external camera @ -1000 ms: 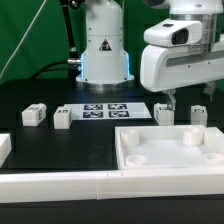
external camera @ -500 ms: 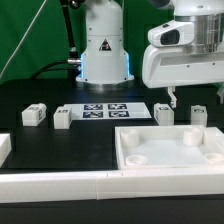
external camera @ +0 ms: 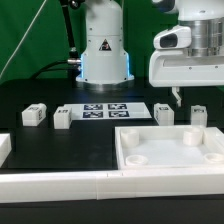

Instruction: Assemble one leg

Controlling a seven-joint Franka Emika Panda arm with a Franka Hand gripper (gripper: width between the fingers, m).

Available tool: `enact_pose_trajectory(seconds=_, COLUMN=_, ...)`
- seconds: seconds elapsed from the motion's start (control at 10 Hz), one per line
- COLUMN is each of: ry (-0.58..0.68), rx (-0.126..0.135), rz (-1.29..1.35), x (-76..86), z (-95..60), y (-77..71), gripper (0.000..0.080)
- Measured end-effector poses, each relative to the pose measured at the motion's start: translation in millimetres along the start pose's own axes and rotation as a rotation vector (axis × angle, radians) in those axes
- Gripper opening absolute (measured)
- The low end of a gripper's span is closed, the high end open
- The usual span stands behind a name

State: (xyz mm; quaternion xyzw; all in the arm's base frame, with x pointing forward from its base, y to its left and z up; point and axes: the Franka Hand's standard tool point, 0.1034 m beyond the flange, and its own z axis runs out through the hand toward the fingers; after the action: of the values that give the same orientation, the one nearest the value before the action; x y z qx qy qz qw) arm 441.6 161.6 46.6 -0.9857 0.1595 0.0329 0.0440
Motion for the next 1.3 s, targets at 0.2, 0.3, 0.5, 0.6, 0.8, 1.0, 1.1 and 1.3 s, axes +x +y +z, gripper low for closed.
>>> enact_pose_trajectory(seconds=0.2, ry=-0.028, rx=-0.008, rz=-0.047, x=-3.0, z=2.5, y=0.2, gripper=0.0648)
enact_pose_trajectory(seconds=0.3, ry=-0.144, rx=-0.021, rz=-0.072, x=-3.3, z=2.2, y=5.2, gripper=0.0648)
enact_pose_trajectory(seconds=0.5, ry=-0.277, rx=-0.031, rz=-0.078, x=2.0, z=3.7, y=4.6, gripper=0.0648)
enact_pose_trajectory(seconds=0.6, ry=-0.37, rx=-0.048, rz=-0.079, x=-0.5, z=4.6, y=6.4, gripper=0.0648)
enact_pose_trajectory(seconds=0.8, ry=-0.535, rx=-0.074, rz=-0.072, x=-1.1, z=7.4, y=6.4, gripper=0.0648)
enact_pose_trajectory(seconds=1.0, ry=-0.675, rx=-0.097, rz=-0.068, x=-6.8, z=10.9, y=8.0, gripper=0.0648)
enact_pose_trajectory(seconds=1.1, ry=-0.764, rx=-0.097, rz=-0.056, x=-9.4, z=16.1, y=7.2, gripper=0.0648)
enact_pose_trajectory(seconds=1.3, ry=-0.757, rx=-0.085, rz=-0.054, x=-7.2, z=31.8, y=-0.3, gripper=0.0648)
